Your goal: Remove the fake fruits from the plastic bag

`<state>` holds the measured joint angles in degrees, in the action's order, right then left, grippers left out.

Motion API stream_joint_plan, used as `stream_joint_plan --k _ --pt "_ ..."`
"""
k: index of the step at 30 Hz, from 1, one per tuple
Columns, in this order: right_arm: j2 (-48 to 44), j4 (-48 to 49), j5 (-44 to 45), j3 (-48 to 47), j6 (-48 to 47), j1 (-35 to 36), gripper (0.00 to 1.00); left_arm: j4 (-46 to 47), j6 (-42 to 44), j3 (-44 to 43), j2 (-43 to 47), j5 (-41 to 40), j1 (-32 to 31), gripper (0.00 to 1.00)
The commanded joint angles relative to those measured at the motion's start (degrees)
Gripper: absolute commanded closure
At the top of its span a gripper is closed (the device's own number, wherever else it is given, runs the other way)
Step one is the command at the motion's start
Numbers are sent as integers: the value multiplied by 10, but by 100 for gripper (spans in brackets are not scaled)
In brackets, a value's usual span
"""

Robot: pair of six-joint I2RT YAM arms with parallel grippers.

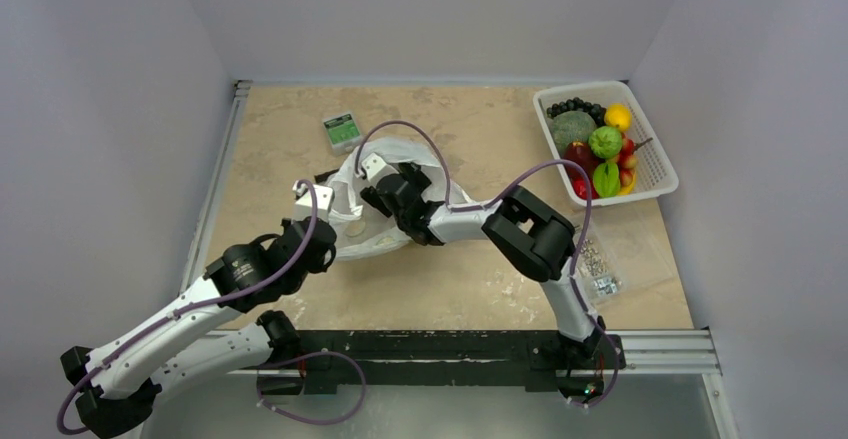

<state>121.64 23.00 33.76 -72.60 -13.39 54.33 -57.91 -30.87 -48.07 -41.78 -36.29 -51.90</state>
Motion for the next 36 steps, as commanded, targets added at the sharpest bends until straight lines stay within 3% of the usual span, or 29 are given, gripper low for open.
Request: stream_joint_plan --k 1,5,10,13,18,20,24,28,36 --pt "5 49 35 -33 -44 -21 13 7 -4 -17 -1 -7 -4 100" --pt "12 21 -8 -40 -10 -49 18 7 -5 -17 -1 -6 -5 100" --pt "23 -8 -25 -49 1 -52 42 8 -6 -17 -2 -6 -5 100" --pt "23 -46 -53 -65 21 -54 44 7 -6 -18 -5 -6 -5 100" --pt "32 -71 -65 -74 40 -54 29 7 -6 -18 -4 -7 -6 100" --pt "38 -75 -60 -74 42 -54 29 6 -8 -17 -2 -8 -6 100" --pt "66 -89 0 -93 34 -55 20 7 -8 -17 -2 -9 -6 100" --pt "85 -99 58 -114 21 -56 21 8 -9 -17 -6 -6 -6 100" --pt "106 -98 102 -137 -27 -56 52 11 -11 -19 -30 1 -6 100"
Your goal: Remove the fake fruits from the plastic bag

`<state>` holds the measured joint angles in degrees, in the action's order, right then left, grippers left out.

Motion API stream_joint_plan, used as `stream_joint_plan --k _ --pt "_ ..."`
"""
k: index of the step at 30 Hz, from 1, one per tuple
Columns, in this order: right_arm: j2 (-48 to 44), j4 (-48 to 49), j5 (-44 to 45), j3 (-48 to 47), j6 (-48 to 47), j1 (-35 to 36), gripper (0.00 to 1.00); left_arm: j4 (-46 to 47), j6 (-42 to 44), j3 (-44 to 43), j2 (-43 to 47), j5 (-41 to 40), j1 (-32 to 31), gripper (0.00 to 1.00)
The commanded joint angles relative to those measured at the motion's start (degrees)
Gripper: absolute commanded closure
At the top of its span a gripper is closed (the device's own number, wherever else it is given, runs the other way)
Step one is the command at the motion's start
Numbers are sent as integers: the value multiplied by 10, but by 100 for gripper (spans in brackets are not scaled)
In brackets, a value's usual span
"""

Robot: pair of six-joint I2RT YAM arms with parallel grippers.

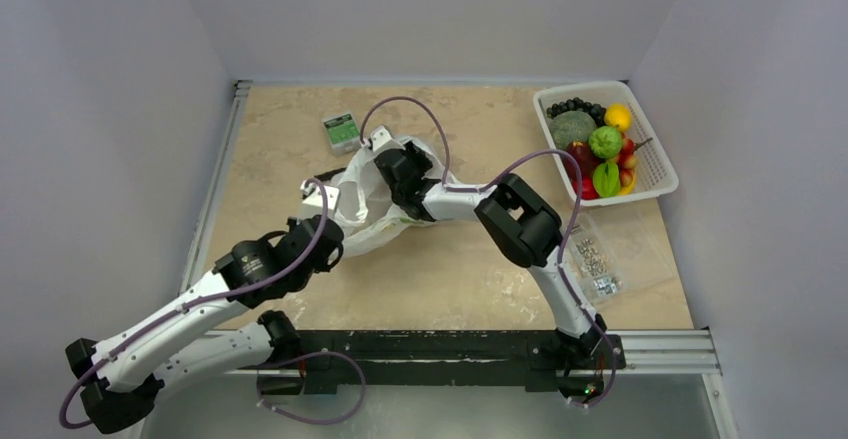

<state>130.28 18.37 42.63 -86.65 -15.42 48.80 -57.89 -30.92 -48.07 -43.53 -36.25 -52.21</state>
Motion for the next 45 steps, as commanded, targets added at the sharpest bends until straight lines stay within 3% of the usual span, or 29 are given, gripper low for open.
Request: stream_joint_plan --k 1,9,16,22,28,31,35,39,45 --pt "12 -50 1 9 -7 1 57 11 -11 -19 -16 2 -3 100" --pt "-110 -53 -92 78 68 29 91 14 -54 -25 -39 40 -3 100" --pt "-225 -58 -243 155 201 32 95 26 -106 -27 -47 82 -3 100" --pt "-282 -50 -293 188 228 32 89 8 -115 -37 -58 109 -3 100" --pt "-298 -85 -367 171 248 56 81 -169 -156 -184 43 -21 -3 100" --pt "-295 -93 -365 164 248 84 80 -196 -149 -226 90 -66 -3 100" --pt "-280 -73 -380 166 266 89 77 -126 -124 -158 85 -25 -3 100" --pt "-248 -86 -377 161 276 90 77 -79 -154 -73 40 9 -3 100" --pt "-238 -88 -328 174 248 109 63 -37 -174 -8 10 -2 -3 100"
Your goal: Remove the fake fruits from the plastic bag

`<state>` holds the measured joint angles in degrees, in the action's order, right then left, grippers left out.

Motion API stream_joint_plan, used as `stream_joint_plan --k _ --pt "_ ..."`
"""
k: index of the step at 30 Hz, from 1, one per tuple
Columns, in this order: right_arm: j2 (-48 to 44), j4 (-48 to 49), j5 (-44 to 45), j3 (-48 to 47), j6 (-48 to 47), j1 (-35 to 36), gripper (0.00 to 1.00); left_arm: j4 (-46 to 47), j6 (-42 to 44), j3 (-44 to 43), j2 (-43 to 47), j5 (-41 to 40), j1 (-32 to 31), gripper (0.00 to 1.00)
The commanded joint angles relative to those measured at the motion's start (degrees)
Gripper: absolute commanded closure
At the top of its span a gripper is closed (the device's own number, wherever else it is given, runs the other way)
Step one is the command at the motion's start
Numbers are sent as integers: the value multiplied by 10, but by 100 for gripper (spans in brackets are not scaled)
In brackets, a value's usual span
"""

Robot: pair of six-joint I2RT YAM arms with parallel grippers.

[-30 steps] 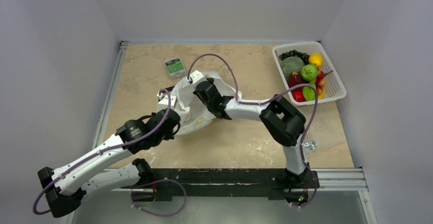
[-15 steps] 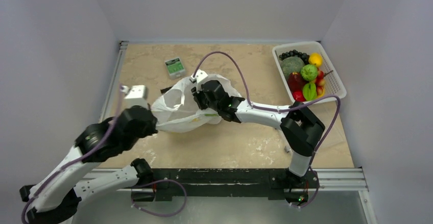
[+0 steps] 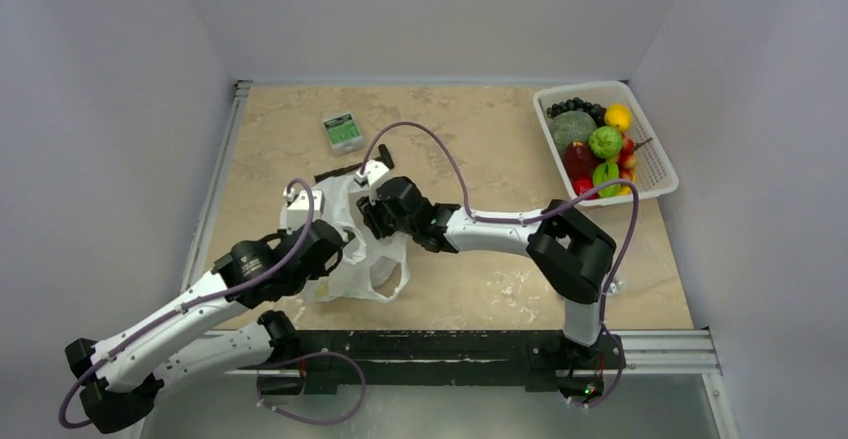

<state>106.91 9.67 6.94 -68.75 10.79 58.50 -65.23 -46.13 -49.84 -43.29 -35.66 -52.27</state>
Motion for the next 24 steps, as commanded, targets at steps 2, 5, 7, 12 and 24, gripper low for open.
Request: stream_joint_plan --k 2,5,7,12,24 --pt "-2 -1 21 -9 -23 14 57 38 -25 9 3 -11 -2 100" --pt "1 11 -1 -14 -27 14 48 41 -30 9 11 -12 -2 100" --pt "5 13 -29 -20 -23 14 43 36 -35 9 22 -16 -2 100" --pt "31 16 -58 -39 -11 15 29 21 -48 16 51 -29 -2 100" --pt "94 -88 -47 -139 -37 29 15 12 -59 31 75 -25 -2 100"
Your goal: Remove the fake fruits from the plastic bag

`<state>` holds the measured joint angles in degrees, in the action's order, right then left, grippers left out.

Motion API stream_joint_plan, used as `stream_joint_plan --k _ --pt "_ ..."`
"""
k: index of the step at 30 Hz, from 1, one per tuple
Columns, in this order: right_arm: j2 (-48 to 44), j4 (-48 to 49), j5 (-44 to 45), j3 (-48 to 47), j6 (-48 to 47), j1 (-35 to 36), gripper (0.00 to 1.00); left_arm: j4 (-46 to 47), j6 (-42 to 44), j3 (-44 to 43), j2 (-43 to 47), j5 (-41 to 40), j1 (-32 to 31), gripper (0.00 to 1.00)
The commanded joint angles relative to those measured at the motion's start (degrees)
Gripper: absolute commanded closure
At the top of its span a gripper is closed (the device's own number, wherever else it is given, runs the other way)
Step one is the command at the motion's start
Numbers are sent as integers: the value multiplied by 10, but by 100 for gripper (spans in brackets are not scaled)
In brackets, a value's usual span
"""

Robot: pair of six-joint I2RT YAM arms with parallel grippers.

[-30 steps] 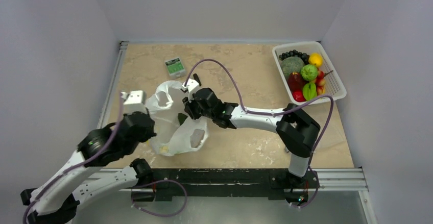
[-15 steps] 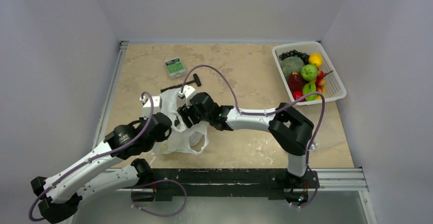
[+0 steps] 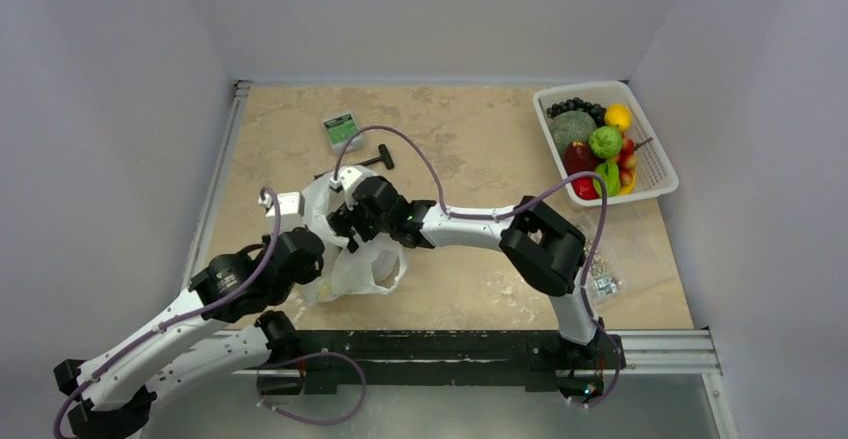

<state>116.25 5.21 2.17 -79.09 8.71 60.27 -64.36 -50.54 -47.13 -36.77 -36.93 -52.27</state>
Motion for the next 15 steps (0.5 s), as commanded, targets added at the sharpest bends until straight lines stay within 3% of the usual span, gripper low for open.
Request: stream_joint_plan --k 1,7,15 --pt "3 -49 0 -37 -19 13 15 3 -16 4 11 -12 -2 100" --pt "4 -91 -12 -30 -33 30 12 3 -17 7 13 -8 -2 100" --pt "46 -68 18 -76 -23 32 13 12 -21 18 7 -4 -2 100"
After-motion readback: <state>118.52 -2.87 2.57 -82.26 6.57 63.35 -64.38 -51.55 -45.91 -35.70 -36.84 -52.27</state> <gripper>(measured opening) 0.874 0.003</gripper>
